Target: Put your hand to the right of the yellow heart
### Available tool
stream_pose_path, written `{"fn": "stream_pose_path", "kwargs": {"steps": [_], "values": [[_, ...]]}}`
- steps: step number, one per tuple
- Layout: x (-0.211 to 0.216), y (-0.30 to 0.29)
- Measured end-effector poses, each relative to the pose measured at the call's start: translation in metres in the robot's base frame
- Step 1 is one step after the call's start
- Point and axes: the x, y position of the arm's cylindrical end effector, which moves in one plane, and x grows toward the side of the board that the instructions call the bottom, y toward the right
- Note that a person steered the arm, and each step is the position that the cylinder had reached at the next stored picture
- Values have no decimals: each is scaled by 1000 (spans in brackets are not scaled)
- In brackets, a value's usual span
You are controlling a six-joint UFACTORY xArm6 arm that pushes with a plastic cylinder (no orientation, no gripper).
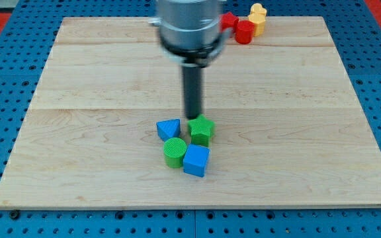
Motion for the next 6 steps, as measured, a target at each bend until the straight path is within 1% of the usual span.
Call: {"fn": "stream_pose_path", "kwargs": {"steps": [1, 2, 3, 4, 5, 6], "values": [[-3, 85], [-25, 170], [-92, 246], [-181, 303], [-267, 279], [-267, 131]]}}
